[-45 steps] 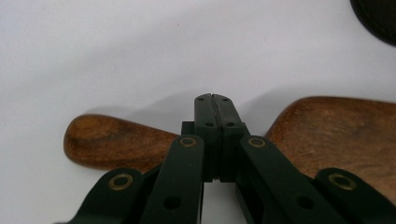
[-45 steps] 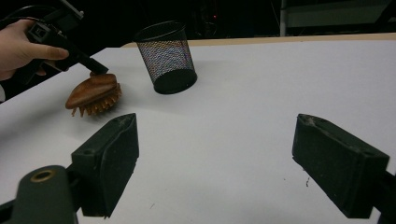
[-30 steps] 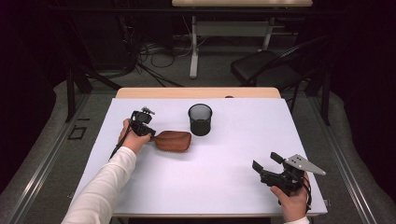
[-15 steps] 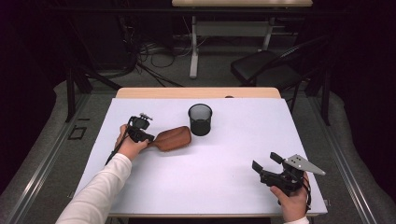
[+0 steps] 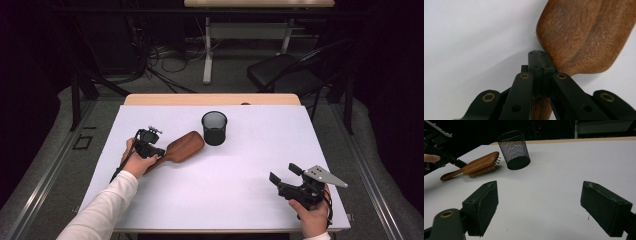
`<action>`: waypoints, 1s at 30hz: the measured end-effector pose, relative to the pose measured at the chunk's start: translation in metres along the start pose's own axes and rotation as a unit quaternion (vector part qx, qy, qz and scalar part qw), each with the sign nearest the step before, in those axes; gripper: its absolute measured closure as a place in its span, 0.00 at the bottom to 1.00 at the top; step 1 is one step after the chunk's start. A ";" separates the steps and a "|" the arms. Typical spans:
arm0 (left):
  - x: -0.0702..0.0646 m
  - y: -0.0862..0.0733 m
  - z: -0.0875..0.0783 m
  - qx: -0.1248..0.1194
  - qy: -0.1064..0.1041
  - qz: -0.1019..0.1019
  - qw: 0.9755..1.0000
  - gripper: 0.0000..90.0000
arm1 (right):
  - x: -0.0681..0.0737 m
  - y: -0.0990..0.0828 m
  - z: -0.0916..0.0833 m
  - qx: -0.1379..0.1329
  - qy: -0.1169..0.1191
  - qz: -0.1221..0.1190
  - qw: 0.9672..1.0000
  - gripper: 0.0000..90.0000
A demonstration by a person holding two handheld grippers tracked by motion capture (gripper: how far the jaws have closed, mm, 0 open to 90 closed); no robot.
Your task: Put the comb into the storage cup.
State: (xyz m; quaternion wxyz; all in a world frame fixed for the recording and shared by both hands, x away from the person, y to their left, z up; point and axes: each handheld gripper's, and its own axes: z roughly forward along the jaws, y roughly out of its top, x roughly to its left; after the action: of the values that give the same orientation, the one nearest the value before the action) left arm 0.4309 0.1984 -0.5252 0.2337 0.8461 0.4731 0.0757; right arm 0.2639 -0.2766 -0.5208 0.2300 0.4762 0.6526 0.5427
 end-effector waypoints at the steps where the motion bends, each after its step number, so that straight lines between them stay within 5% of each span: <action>1: -0.001 -0.001 -0.001 -0.002 -0.001 -0.001 1.000 1.00 | 0.000 0.000 0.000 0.001 0.000 0.001 1.000 0.16; 30: -0.018 -0.021 -0.008 0.013 -0.021 0.011 1.000 1.00 | 0.001 -0.001 0.001 0.004 0.003 0.004 1.000 0.16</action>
State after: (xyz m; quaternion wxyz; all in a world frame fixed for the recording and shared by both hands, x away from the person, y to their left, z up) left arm 0.4026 0.1952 -0.5257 0.2317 0.8558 0.4594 0.0538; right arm 0.2641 -0.2755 -0.5215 0.2246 0.4779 0.6534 0.5424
